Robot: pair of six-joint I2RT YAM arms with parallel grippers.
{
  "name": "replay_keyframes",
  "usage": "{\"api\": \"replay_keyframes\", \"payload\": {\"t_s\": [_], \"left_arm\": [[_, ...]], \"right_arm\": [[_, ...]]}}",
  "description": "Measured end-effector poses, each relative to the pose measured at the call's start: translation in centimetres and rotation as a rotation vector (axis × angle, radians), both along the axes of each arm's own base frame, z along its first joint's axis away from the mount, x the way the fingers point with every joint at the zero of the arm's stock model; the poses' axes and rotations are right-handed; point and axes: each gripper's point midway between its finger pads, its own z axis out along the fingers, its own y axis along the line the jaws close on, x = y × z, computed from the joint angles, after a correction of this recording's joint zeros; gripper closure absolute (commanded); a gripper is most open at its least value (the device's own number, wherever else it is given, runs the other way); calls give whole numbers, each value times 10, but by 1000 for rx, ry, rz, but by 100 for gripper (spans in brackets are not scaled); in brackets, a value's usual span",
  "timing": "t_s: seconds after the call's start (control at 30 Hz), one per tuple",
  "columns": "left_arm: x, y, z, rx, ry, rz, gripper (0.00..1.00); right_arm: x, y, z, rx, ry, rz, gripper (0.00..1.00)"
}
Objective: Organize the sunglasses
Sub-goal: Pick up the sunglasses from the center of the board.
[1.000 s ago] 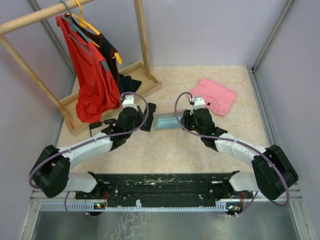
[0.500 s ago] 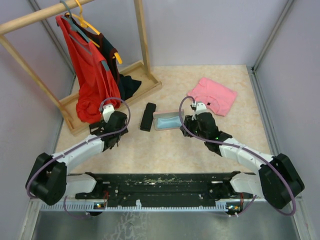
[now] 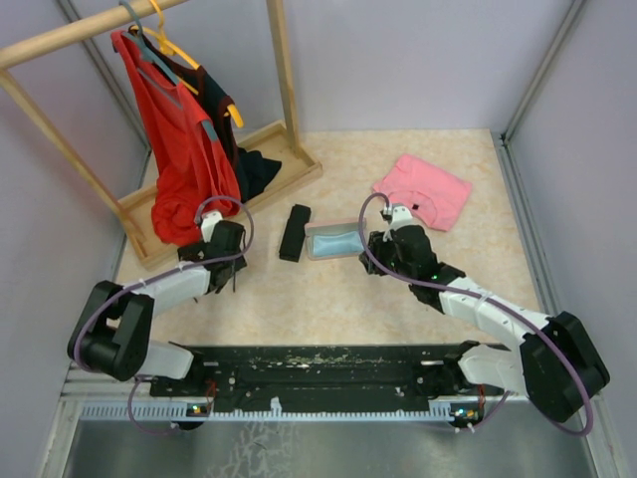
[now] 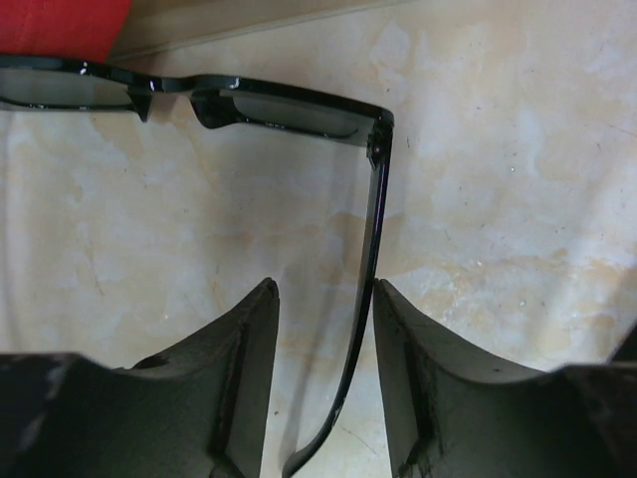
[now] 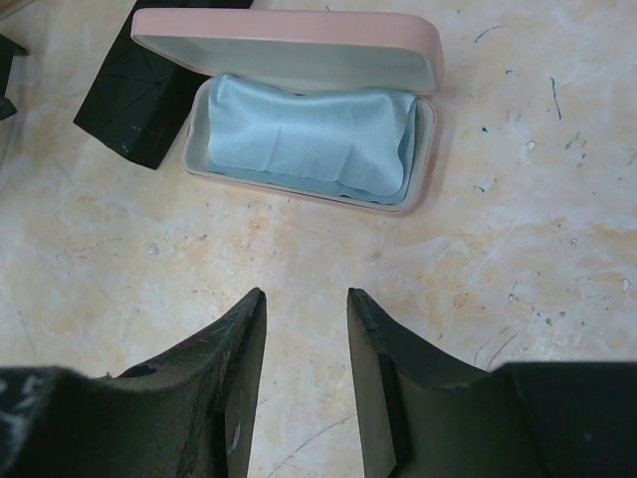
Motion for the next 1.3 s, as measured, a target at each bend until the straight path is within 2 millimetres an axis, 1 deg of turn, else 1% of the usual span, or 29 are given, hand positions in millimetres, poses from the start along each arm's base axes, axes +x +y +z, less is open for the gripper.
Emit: {"api": "replay_keyframes", "payload": {"t_s": [0.1,0.23,0.33,0.4,0.5,0.57,0.7,0.8,0.9,1.0,1.07,1.13,1.2,1.23,1.27,1.3], "left_arm": [[6,2,-1,2,-9,-5,61],[10,2,-7,-1,-3,-15,75],[13,2,-7,-2,-9,-22,84],[14,0,-7,-6,-9,-31,91],[14,-2,-6,-10,-10,-46,98],[15,-3,-2,-13,-20,-52,99],[15,-5,13,-33,-59,-62,99],[12,-6,32,-57,-105,-74,99],[8,-8,55,-84,-156,-95,99],[2,-15,77,-104,-206,-146,99],[-2,-25,91,-114,-235,-201,99],[-6,-46,103,-115,-253,-290,99],[-12,-78,116,-107,-269,-419,99],[-18,-102,125,-105,-280,-514,99],[-23,-119,130,-107,-287,-576,99],[-32,-144,137,-111,-297,-680,99]], "right_arm": [[-1,0,-1,0,4,4,61],[-4,-1,-2,-5,14,6,61],[-5,-1,1,-1,8,7,61],[-5,-2,4,3,3,7,61],[-6,-3,6,5,-1,7,61],[-6,-3,7,7,-3,7,61],[-7,-3,8,6,-2,7,61],[-10,-5,10,6,-3,6,61],[-12,-7,19,16,-22,2,61],[-14,-12,35,34,-67,-14,61],[-15,-18,51,51,-113,-37,61],[-16,-25,67,69,-161,-62,61],[-18,-33,85,93,-219,-91,61],[-20,-37,94,105,-245,-104,61],[-21,-41,103,118,-274,-120,61],[-23,-45,109,127,-294,-131,61]]}}
